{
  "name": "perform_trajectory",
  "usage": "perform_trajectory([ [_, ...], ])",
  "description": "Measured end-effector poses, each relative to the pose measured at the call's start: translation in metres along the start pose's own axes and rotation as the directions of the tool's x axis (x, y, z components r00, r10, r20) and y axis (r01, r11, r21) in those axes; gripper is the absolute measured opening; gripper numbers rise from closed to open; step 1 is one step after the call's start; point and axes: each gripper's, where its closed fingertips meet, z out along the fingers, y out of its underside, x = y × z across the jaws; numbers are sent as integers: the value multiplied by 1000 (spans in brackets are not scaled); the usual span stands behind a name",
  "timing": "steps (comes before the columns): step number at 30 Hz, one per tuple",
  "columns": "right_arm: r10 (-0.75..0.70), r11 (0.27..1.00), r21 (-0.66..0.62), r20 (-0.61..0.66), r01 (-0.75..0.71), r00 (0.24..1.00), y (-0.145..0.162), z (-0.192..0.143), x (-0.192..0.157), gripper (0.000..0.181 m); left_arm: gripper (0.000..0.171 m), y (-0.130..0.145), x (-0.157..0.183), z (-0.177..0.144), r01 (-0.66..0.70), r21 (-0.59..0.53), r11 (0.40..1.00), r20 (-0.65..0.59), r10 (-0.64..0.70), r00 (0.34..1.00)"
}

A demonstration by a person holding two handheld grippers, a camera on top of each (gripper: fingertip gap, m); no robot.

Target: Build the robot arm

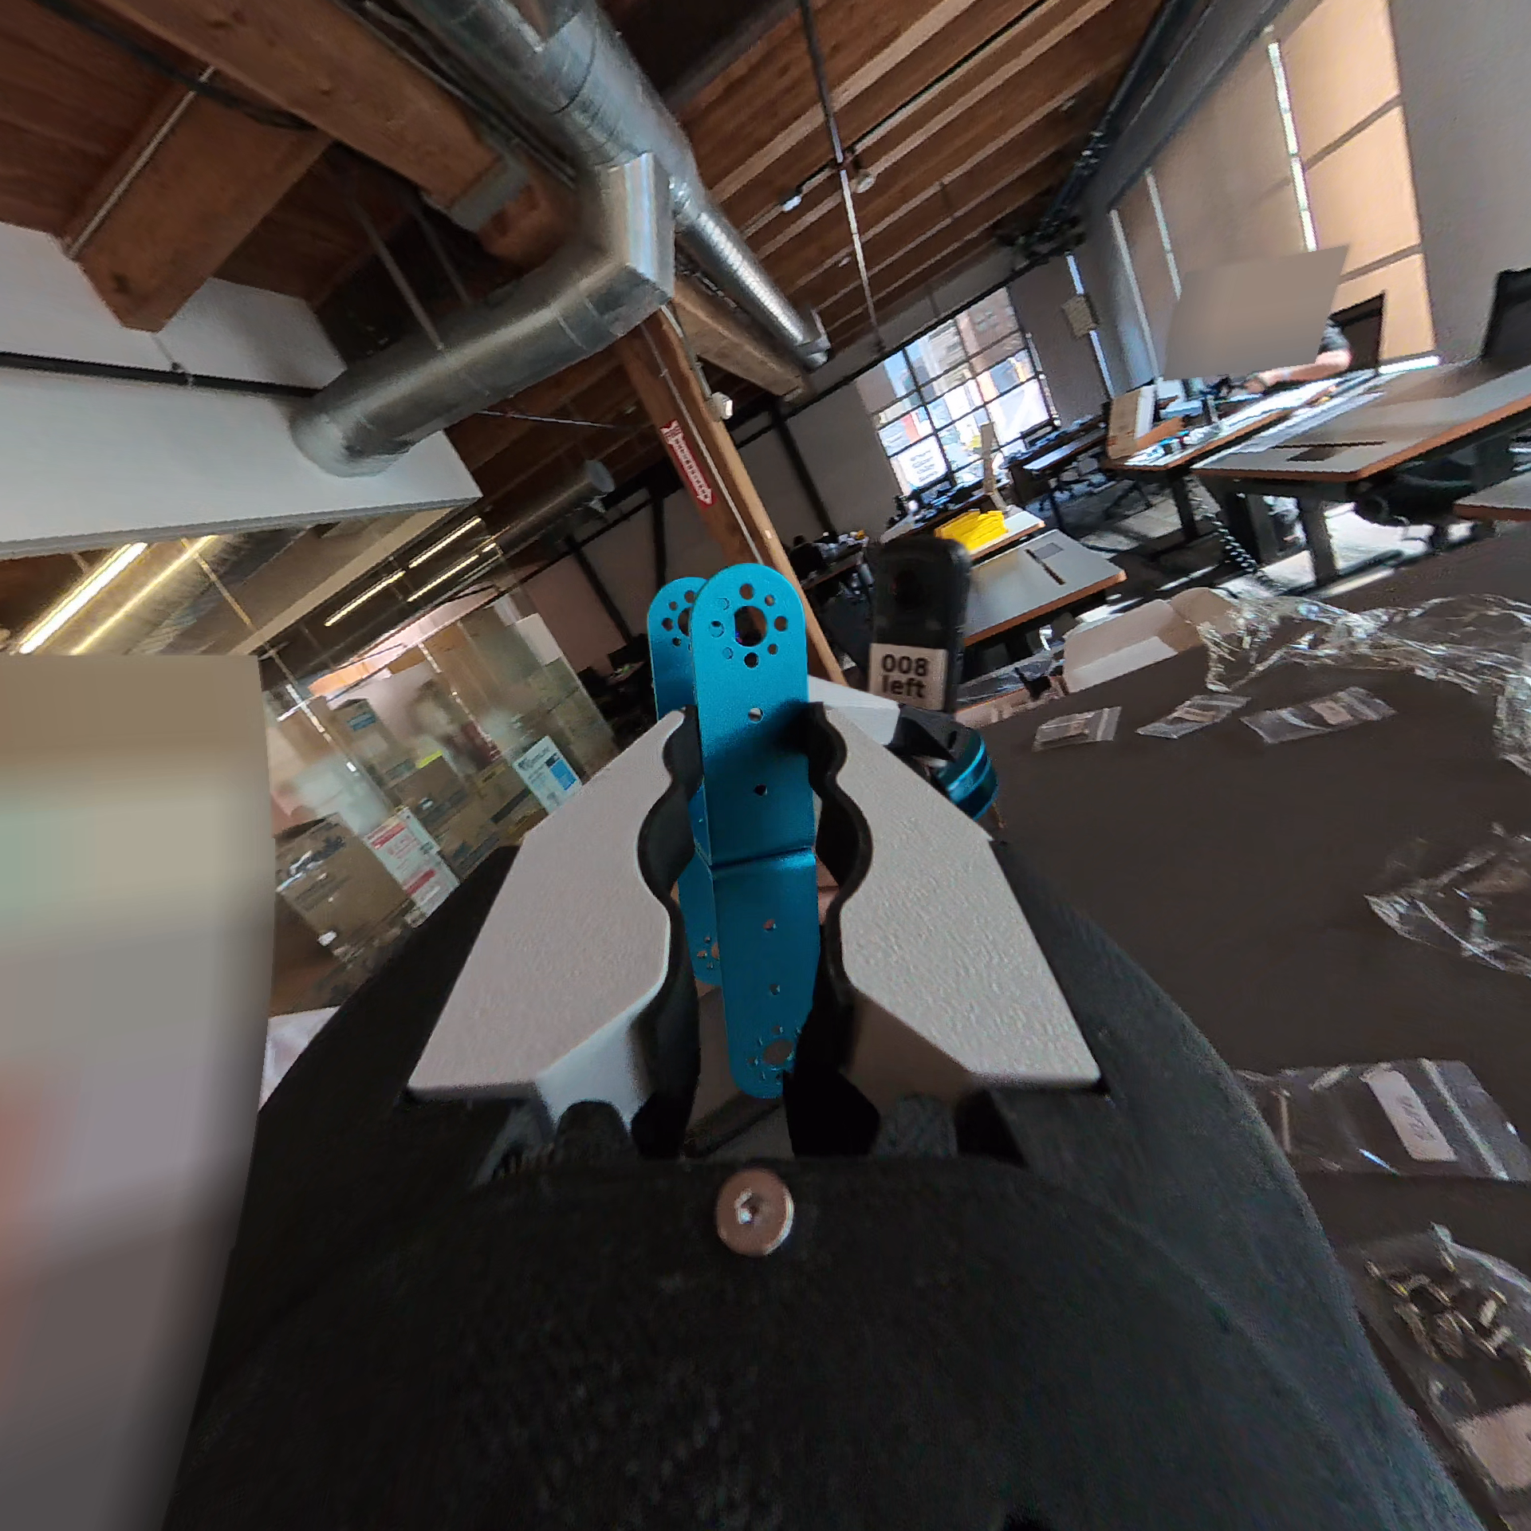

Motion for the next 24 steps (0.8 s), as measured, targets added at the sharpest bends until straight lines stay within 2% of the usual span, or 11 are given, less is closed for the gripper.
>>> perform_trajectory([
  [1, -3, 1000, 7, -36, 3, 999, 0, -3, 6, 24, 34, -1, -9, -5, -29, 9, 1000, 77, 28, 997],
  [3, -22, 1000, 14, -105, 23, 994, 2, -9, 17, 24, 57, 5, -24, -13, -80, -50, 996, 233, 90, 968],
  [5, -50, 999, 11, -159, 52, 986, 4, -12, 25, 24, 63, 12, -30, -17, -121, -123, 985, 337, 156, 929],
  [10, -116, 993, -7, -217, 117, 969, 15, -7, 30, 24, 50, 19, -41, -22, -201, -219, 955, 476, 284, 832],
  [12, -133, 991, -25, -228, 131, 964, 21, -3, 29, 24, 26, 26, -42, -23, -202, -271, 941, 474, 313, 823],
  [19, -201, 979, -85, -215, 187, 956, 40, 2, 20, 25, 25, 36, -29, -29, -235, -374, 897, 434, 393, 810],
  [24, -338, 936, -175, -196, 307, 920, 62, -6, 4, 25, 25, 63, -19, -28, -296, -525, 798, 339, 514, 788],
])
